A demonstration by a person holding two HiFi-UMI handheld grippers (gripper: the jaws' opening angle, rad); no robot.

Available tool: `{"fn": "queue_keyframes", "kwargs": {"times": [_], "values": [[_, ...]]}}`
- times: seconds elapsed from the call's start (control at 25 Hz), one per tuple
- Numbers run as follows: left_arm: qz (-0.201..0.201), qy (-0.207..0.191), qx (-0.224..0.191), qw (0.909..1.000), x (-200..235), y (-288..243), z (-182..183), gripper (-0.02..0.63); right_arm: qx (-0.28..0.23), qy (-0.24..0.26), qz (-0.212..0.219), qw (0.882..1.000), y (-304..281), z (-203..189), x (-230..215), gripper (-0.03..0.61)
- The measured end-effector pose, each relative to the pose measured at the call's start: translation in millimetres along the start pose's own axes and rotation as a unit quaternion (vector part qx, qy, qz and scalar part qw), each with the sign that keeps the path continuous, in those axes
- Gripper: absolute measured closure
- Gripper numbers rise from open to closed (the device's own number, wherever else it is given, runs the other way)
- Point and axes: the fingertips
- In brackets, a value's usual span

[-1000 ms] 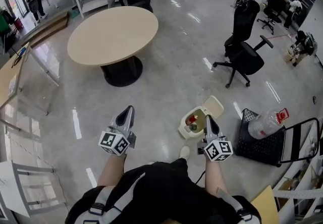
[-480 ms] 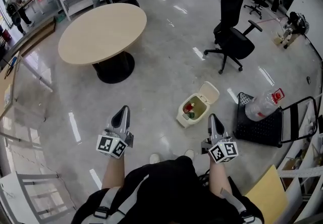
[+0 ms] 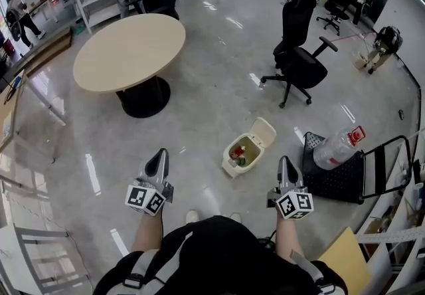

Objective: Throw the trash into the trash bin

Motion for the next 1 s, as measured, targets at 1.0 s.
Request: {"fn": "queue_keyframes", "kwargs": {"times": [1.0], "values": [[0.001,0.015,-0.007,0.9999,-28.0,-9.3,0.2,0.614,0.027,0.035,0.023,0.999,1.1,-2.8,-15.5,0.575]]}}
Point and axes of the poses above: the fingertips, and each gripper's own axes: y backward along the fingers, x to its left, z out of its top, and after that the axes turned 12 degrees about x, right-handed
